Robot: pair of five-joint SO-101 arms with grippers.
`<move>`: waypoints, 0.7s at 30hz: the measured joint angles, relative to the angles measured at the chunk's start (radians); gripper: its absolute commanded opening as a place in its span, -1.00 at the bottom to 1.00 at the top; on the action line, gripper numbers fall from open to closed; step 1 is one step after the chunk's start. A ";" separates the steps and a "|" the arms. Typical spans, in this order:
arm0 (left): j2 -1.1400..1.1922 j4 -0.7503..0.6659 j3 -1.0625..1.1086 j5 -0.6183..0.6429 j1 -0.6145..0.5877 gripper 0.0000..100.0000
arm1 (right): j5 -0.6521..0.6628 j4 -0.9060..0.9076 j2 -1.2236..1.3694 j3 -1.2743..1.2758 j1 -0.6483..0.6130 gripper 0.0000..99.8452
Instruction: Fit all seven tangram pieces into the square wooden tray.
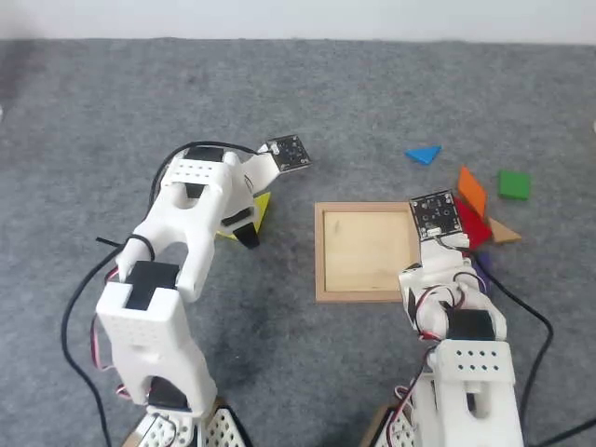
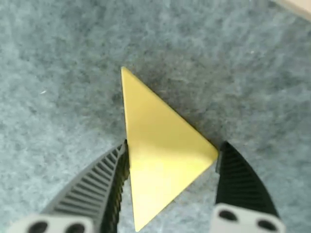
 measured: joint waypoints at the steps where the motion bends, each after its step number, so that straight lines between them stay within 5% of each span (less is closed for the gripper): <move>1: 0.000 0.011 -0.002 0.003 0.000 -0.53 | 0.000 0.000 0.000 0.000 0.000 -0.75; 21: 0.003 0.239 -0.106 0.238 0.038 -0.59 | 0.000 0.000 0.000 0.000 0.000 -0.75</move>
